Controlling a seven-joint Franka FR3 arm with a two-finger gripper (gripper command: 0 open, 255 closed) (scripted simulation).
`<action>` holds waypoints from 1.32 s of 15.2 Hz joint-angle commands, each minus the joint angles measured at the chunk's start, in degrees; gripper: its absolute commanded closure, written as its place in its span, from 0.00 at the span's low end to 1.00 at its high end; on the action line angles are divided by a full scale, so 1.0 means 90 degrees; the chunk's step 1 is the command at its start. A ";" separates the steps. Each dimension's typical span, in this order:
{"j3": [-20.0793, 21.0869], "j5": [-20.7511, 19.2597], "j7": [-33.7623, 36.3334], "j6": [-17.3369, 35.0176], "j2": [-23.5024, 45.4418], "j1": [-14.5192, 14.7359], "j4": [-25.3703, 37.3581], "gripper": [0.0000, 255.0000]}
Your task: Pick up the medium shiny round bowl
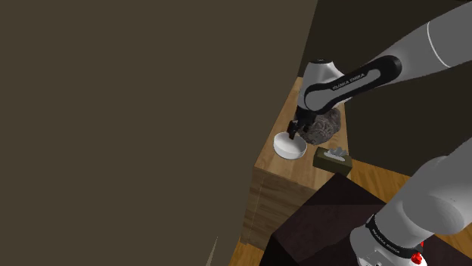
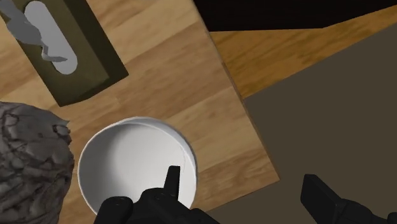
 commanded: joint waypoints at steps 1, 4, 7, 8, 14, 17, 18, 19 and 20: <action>-0.0061 0.0034 -0.0090 0.0435 0.0561 -0.0018 0.0162 0.00; -0.0109 0.0147 -0.0242 0.0949 0.1377 -0.0054 0.0495 0.00; -0.0107 0.0301 -0.0414 0.1379 0.2189 -0.0122 0.0904 0.00; -0.0093 0.0356 -0.0471 0.1503 0.2456 -0.0155 0.1057 0.00; 0.0061 0.0621 -0.0764 0.2043 0.4026 -0.0415 0.2142 0.00; 0.0103 0.0655 -0.0800 0.2166 0.4388 -0.0475 0.2391 0.00; 0.0109 0.0661 -0.0798 0.2226 0.4469 -0.0480 0.2412 0.00; 0.0116 0.0666 -0.0796 0.2286 0.4552 -0.0486 0.2434 0.00; 0.0123 0.0672 -0.0794 0.2345 0.4635 -0.0492 0.2458 0.00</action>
